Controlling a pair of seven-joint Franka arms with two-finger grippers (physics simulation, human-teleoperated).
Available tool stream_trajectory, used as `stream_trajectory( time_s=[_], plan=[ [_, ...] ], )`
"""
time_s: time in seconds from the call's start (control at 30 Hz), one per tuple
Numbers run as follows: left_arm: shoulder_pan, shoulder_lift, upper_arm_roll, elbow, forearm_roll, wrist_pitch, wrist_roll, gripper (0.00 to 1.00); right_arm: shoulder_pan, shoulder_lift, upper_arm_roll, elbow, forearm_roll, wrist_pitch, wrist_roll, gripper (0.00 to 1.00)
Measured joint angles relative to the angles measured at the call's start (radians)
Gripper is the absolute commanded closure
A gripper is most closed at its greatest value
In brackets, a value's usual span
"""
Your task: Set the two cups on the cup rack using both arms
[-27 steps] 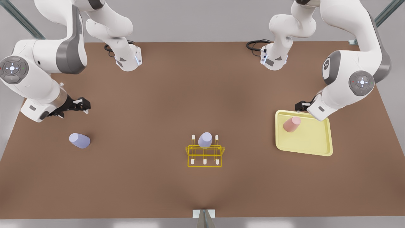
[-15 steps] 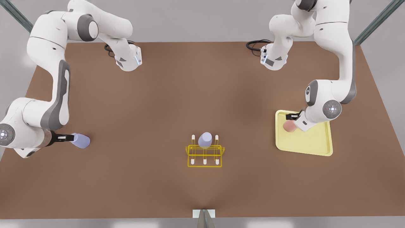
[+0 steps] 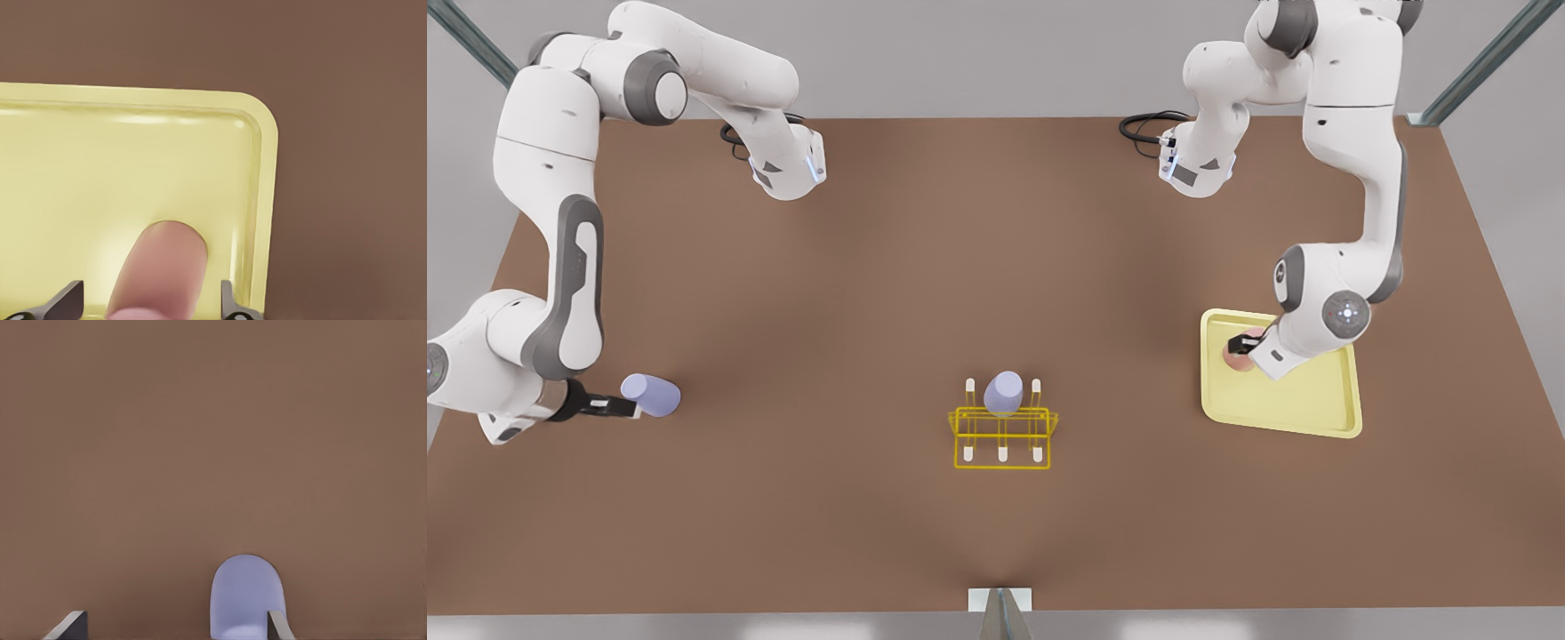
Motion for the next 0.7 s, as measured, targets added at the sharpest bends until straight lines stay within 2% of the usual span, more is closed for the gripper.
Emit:
stream_trajectory(
  time_s=[0.27,0.53,0.7],
  plan=[
    [0.005,-0.04,0.0,-0.079,0.0,0.083,0.027,0.0,0.016,-0.014,-0.002,-0.073,-0.177,0.045,-0.001,0.0],
    [0.011,-0.029,0.0,-0.143,-0.002,0.186,0.045,0.0,0.007,-0.081,0.0,-0.296,-0.13,0.27,0.033,0.0],
    [0.011,0.01,0.0,-0.153,-0.002,0.225,0.053,0.0,0.0,-0.084,-0.002,-0.332,-0.112,0.367,0.049,0.0]
  ],
)
